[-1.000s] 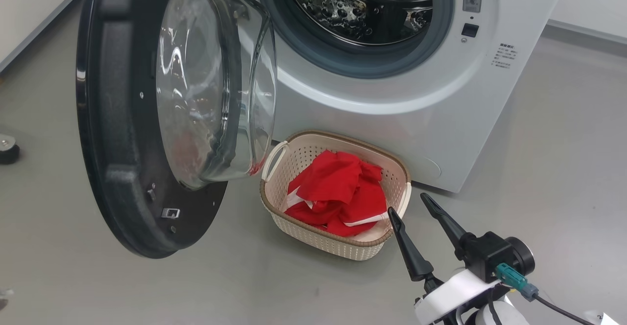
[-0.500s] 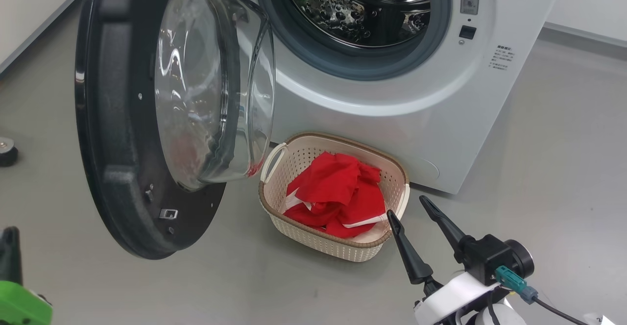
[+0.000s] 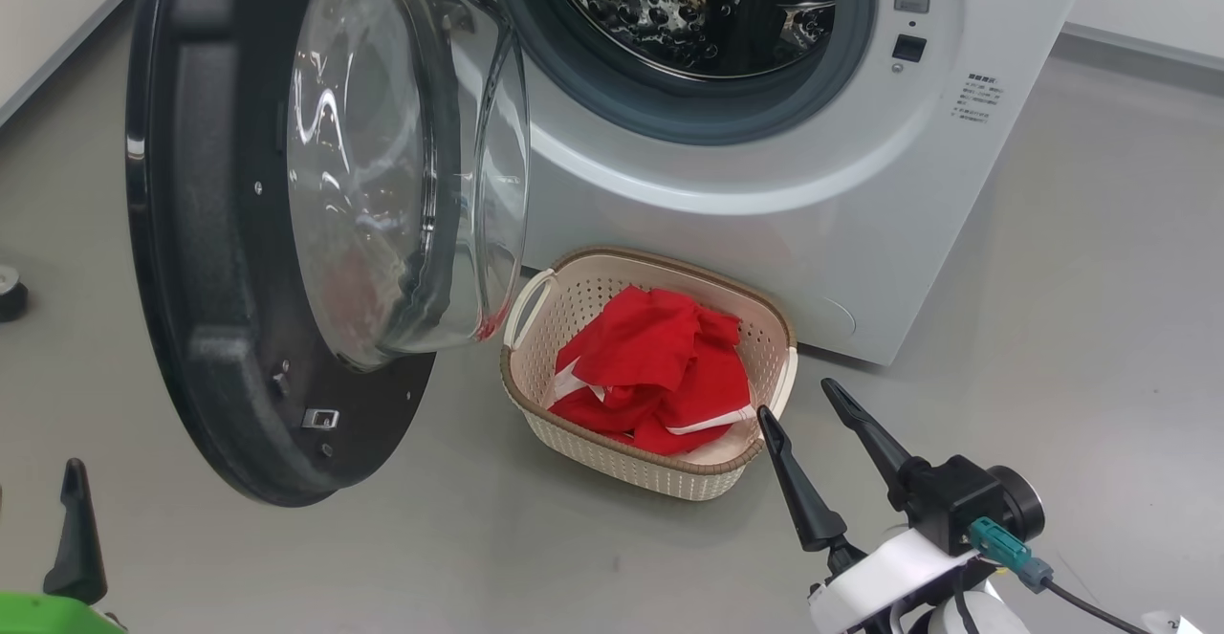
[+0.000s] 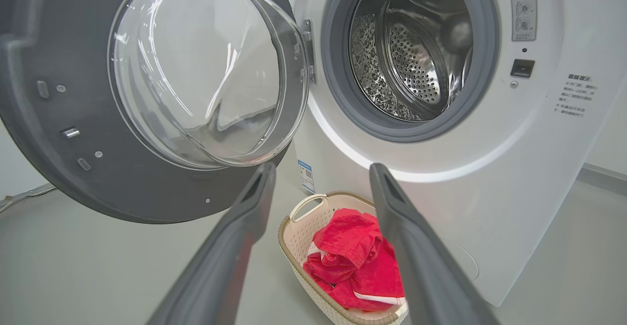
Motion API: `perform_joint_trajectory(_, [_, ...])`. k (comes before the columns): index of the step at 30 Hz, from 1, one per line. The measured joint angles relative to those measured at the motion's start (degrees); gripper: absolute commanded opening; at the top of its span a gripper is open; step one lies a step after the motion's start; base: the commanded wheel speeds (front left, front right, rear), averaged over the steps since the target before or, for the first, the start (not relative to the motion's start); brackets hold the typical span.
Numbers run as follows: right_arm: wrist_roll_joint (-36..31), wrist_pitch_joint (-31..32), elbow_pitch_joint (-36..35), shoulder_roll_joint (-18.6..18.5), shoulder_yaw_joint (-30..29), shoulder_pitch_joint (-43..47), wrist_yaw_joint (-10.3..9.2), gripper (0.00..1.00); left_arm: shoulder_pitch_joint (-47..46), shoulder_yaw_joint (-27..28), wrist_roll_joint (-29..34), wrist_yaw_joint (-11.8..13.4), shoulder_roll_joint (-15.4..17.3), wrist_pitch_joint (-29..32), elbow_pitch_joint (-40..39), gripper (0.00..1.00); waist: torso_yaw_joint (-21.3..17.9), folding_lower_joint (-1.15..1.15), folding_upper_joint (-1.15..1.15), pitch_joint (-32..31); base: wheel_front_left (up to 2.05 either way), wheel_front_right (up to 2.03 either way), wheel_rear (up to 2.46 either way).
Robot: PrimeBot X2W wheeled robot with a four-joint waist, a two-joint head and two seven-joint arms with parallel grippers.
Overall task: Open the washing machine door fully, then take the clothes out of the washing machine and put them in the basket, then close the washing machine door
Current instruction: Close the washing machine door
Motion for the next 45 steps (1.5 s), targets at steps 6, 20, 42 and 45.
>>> perform_joint_trajectory(6, [0.1,0.0,0.0,0.0,-0.2,0.0,0.00,1.00,0.0,-0.5,1.0,0.0,-0.4,-3.3,2.4,1.00,-0.1,0.00,0.00,0.1,0.00,0.00,0.00])
perform_joint_trajectory(20, [0.2,0.0,-0.1,0.1,-0.3,0.0,0.00,1.00,-0.1,-2.1,3.2,0.0,-0.4,-9.2,7.7,1.00,0.1,0.00,0.00,-0.3,0.00,0.00,0.00])
perform_joint_trajectory(42, [0.2,0.0,-0.1,0.2,-0.4,0.0,0.00,1.00,-1.7,-3.1,8.8,0.0,1.5,-12.6,11.5,1.00,0.5,0.00,0.00,-0.6,0.00,0.00,0.00])
perform_joint_trajectory(45, [0.2,0.0,-0.1,0.2,-0.4,0.0,0.01,1.00,-1.7,-3.1,10.2,0.3,1.8,-12.6,11.6,1.00,0.7,0.00,0.00,-0.5,0.00,0.00,0.00])
